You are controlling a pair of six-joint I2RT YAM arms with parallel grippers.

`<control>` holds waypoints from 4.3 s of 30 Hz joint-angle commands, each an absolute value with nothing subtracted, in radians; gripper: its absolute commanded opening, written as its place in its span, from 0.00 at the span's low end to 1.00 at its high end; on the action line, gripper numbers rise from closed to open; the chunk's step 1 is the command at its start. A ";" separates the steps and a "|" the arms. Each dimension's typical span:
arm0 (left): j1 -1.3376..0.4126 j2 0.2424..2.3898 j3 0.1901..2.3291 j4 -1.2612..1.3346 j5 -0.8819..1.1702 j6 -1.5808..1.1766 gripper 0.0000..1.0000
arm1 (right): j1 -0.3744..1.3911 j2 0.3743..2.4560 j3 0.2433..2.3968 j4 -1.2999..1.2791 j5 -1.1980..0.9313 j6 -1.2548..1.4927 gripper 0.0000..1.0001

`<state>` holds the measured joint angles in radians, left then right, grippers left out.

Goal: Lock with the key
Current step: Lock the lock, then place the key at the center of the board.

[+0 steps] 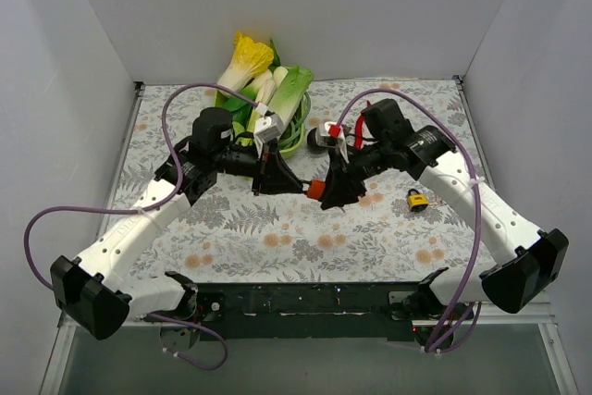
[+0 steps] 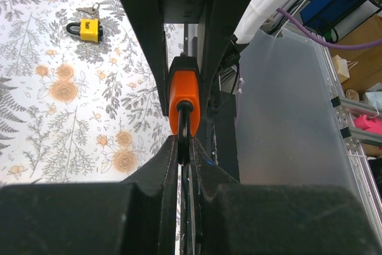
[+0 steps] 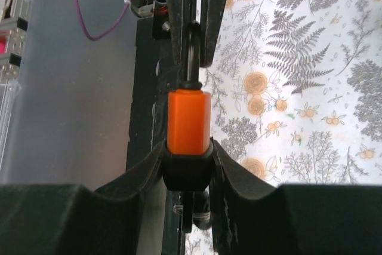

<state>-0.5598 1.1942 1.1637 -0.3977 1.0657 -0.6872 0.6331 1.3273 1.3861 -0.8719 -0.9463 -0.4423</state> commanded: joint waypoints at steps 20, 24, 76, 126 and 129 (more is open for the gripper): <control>-0.557 1.137 0.992 -0.101 1.066 -0.985 0.00 | 0.701 1.332 1.416 -0.701 -0.990 -0.460 0.01; -0.509 1.135 1.014 -0.114 1.088 -0.994 0.00 | 0.651 1.310 1.374 -0.715 -0.992 -0.466 0.01; -0.354 1.160 1.077 -0.088 1.108 -1.080 0.00 | 0.525 1.362 1.341 -0.834 -1.080 -0.388 0.01; -0.235 1.163 1.005 -0.048 1.086 -1.137 0.00 | 0.011 1.462 0.859 -0.546 -0.453 -0.084 0.01; -0.235 1.160 0.997 -0.051 1.081 -1.137 0.00 | -0.025 1.508 0.877 -0.506 -0.454 -0.086 0.01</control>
<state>-0.2333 1.1961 1.0046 -0.0483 1.0824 -1.1572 0.0044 1.4696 0.8486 -0.5915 -0.4686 -0.0879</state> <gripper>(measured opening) 0.057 0.042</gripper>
